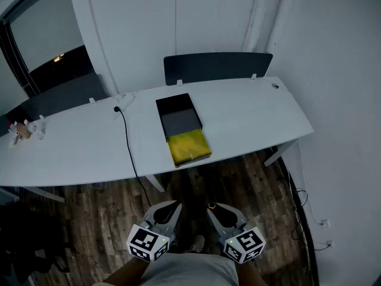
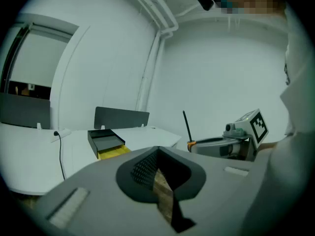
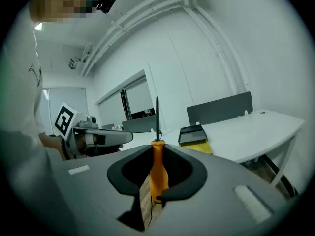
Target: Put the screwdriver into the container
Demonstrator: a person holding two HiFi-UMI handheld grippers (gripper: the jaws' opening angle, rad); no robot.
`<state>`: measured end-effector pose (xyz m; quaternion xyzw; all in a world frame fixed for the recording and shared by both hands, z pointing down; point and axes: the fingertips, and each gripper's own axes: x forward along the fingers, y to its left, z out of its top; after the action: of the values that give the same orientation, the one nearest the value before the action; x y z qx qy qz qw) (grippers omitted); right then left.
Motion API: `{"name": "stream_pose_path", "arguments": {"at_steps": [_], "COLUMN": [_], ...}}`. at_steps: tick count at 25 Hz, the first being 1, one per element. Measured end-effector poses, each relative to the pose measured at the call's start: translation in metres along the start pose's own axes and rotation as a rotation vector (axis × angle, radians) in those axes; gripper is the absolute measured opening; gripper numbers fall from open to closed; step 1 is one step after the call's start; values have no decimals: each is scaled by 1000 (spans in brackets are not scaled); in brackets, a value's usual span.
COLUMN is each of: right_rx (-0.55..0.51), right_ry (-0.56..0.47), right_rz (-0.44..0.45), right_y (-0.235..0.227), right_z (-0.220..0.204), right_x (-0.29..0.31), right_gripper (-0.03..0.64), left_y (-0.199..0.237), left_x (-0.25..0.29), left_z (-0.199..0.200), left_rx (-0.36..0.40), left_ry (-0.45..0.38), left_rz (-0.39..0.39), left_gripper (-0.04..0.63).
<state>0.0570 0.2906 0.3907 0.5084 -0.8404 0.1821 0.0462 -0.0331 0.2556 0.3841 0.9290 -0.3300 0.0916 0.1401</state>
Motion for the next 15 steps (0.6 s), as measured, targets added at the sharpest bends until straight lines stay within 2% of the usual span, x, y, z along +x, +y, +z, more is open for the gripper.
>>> {"name": "stream_pose_path", "arguments": {"at_steps": [8,15], "right_rx": [-34,-1], "right_ry": [8,14], "right_rz": [-20,-13], "right_y": [5,13], "right_z": [3,0], "right_x": [14,22], "right_gripper": [84,86], "left_y": [15,23], "left_x": [-7,-11], "left_z": [2,3], "left_rx": [-2,-12], "left_ry": [-5,-7], "left_rz": [-2,-2], "left_gripper": [0,0]}}
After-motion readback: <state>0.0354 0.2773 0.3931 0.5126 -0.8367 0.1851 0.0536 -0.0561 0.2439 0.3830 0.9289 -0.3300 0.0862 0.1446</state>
